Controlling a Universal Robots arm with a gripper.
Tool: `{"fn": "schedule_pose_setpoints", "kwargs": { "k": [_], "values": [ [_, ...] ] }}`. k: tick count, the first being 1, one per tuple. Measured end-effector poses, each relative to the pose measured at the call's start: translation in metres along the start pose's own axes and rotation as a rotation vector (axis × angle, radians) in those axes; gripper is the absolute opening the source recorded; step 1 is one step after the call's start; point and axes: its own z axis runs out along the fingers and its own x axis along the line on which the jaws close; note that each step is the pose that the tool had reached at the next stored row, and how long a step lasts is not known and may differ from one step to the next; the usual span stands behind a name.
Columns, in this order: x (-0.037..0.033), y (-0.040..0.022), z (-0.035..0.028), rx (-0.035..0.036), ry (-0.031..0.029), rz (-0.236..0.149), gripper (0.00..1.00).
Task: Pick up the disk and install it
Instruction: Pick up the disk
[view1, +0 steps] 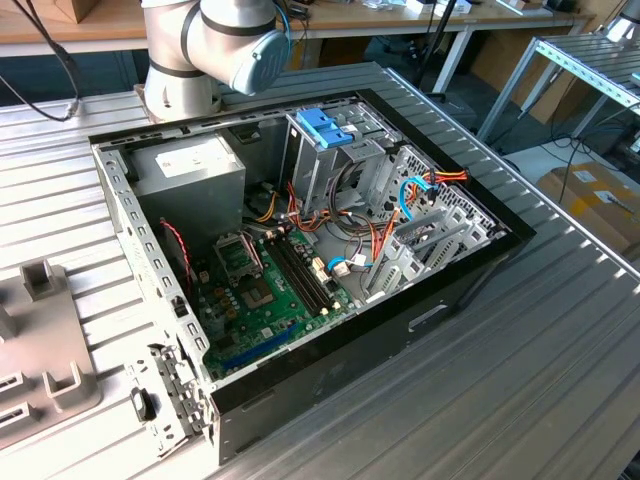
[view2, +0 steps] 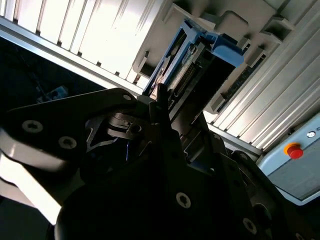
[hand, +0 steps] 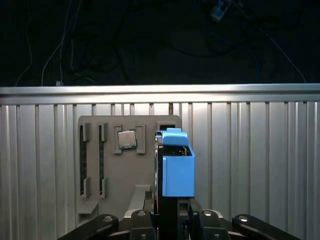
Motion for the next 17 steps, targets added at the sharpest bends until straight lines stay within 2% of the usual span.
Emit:
{"fn": "schedule_pose_setpoints", "kwargs": {
  "k": [2,10,13,17],
  "values": [
    [0.0003,0.0000,-0.0087,0.0001,0.0035,0.000,0.35],
    [0.0003,0.0000,-0.0118,-0.0002,0.0052,0.000,0.35],
    [0.0006,0.0000,-0.0214,0.0001,0.0054,0.000,0.35],
    [0.0009,0.0000,-0.0299,0.0002,0.0055,0.000,0.35]
  ]
}}
